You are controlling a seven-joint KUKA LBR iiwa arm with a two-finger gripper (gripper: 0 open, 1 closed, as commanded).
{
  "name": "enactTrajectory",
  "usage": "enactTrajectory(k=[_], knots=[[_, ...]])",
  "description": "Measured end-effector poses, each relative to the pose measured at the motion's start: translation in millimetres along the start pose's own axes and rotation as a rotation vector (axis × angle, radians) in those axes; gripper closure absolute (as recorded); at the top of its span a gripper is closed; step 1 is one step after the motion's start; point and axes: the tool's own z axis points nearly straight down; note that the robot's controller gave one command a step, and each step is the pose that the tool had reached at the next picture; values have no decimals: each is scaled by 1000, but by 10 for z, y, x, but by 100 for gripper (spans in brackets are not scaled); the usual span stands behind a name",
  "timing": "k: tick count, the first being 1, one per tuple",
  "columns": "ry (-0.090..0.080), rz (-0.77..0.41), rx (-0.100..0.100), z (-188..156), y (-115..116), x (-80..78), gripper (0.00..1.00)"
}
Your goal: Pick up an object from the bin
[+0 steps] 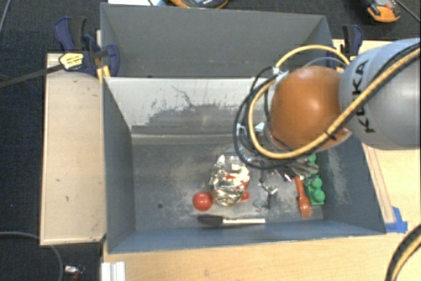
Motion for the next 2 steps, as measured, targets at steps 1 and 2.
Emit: enactTrajectory(k=[1, 2], knots=[[0, -35, -1, 428, 110, -187, 0], [-1, -541, 2, 729, 71, -227, 0]])
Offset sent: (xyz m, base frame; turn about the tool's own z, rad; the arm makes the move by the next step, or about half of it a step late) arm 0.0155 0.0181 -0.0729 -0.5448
